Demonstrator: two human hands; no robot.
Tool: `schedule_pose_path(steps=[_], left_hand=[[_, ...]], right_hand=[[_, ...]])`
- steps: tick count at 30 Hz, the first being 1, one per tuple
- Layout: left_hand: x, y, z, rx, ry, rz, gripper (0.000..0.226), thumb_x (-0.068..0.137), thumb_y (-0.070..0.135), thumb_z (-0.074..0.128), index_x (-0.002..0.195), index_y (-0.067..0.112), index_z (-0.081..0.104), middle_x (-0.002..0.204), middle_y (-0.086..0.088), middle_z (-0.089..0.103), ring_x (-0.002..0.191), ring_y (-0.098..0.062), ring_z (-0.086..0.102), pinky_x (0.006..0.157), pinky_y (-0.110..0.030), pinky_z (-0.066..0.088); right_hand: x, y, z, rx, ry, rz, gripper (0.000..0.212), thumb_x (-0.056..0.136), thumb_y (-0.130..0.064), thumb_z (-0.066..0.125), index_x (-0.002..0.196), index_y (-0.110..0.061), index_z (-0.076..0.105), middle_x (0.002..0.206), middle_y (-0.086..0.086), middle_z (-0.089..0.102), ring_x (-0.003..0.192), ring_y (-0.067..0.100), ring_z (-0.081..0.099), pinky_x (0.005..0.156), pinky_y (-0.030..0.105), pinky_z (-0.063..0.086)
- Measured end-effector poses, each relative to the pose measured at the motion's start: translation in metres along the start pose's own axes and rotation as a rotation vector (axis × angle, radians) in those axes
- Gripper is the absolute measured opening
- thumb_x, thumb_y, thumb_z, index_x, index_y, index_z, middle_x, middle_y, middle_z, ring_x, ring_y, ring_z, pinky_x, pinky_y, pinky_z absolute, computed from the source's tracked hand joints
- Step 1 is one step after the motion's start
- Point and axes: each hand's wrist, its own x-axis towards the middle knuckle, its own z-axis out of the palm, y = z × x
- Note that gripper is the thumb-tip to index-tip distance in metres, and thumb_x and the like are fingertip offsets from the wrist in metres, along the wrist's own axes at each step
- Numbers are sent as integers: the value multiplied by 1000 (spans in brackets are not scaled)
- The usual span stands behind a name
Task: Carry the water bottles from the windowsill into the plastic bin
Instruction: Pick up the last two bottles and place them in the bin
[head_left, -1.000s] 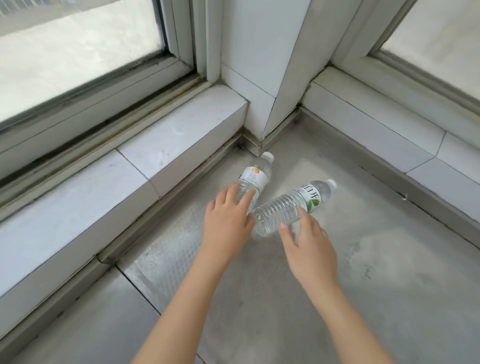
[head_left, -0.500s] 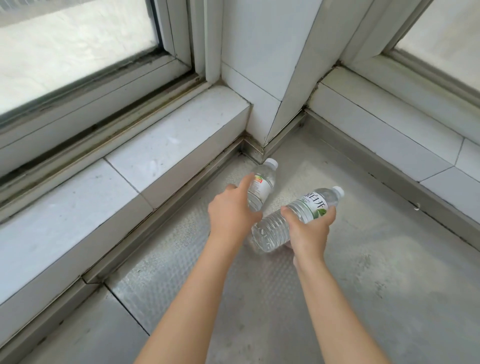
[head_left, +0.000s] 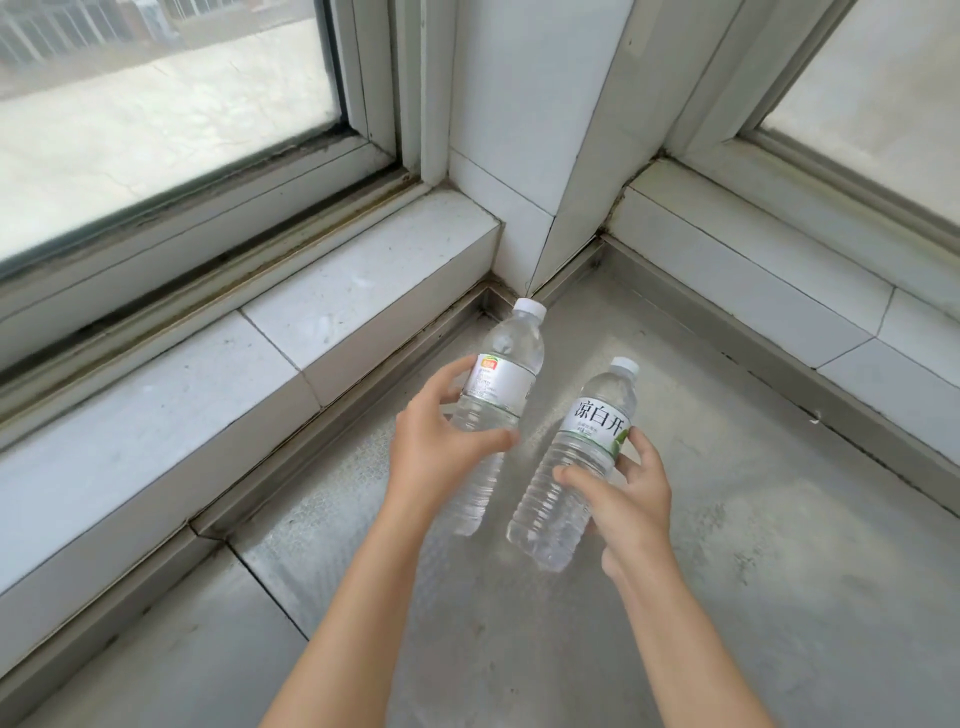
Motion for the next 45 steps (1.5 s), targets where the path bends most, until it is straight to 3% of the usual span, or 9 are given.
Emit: schedule_pose_path(steps=[3, 8, 13, 17, 22, 30, 34, 40, 45], left_hand=[[-32, 11, -12, -99, 54, 28, 77, 52, 24, 92, 115, 55, 62, 107, 14, 72, 102, -8, 67, 90, -37, 55], [-114, 36, -37, -188, 143, 69, 78, 53, 15, 95, 111, 56, 62, 108, 9, 70, 99, -15, 69, 91, -41, 56], [-215, 57, -53, -274, 273, 104, 80, 53, 13, 97, 110, 56, 62, 110, 8, 70, 98, -17, 71, 82, -34, 58], [-294, 67, -66, -302, 377, 150, 83, 51, 9, 98, 113, 52, 62, 108, 7, 71, 93, -9, 72, 72, -19, 54], [-391, 73, -88, -267, 557, 219, 84, 50, 13, 99, 112, 55, 62, 105, 10, 73, 97, -8, 69, 81, -28, 55], [-525, 53, -133, -298, 918, 229, 85, 48, 15, 99, 111, 57, 61, 104, 14, 72, 97, -2, 67, 87, -30, 55], [-592, 36, -158, -296, 1086, 213, 85, 48, 17, 98, 111, 57, 58, 110, 11, 69, 99, -2, 66, 86, -29, 54], [-696, 3, -198, -322, 1366, 174, 84, 47, 16, 98, 113, 55, 61, 111, 12, 68, 104, -7, 66, 92, -39, 56], [-805, -27, -234, -301, 1579, 104, 82, 46, 21, 100, 102, 66, 60, 111, 10, 71, 99, -16, 70, 89, -48, 57]], right_hand=[[-29, -6, -16, 4, -75, -66, 92, 63, 11, 77, 137, -30, 41, 111, -5, 68, 87, 14, 71, 69, 37, 58], [-91, -21, -48, -18, -220, -212, 93, 55, 4, 84, 126, -43, 45, 116, -11, 65, 99, 20, 68, 84, 53, 55], [-170, -32, -81, -32, -357, -358, 91, 50, -6, 86, 116, -57, 49, 123, -10, 62, 107, 22, 64, 90, 52, 52], [-233, -36, -107, -39, -477, -473, 94, 49, -10, 87, 122, -55, 47, 125, -12, 60, 112, 22, 60, 97, 51, 48], [-301, -35, -123, -49, -700, -582, 98, 51, -8, 90, 126, -52, 45, 126, -13, 58, 111, 15, 60, 89, 38, 52], [-399, -17, -115, -85, -1074, -694, 97, 54, 6, 87, 125, -49, 47, 121, -12, 62, 106, 13, 64, 82, 31, 54], [-454, 3, -101, -103, -1281, -723, 97, 53, 9, 86, 122, -49, 49, 117, -10, 65, 101, 13, 67, 66, 28, 58], [-554, 50, -76, -139, -1535, -754, 99, 52, 3, 89, 123, -52, 47, 117, -12, 65, 109, 12, 62, 83, 37, 56], [-658, 103, -63, -136, -1770, -678, 99, 52, 10, 87, 119, -53, 51, 115, -11, 64, 99, 6, 65, 63, 28, 58]])
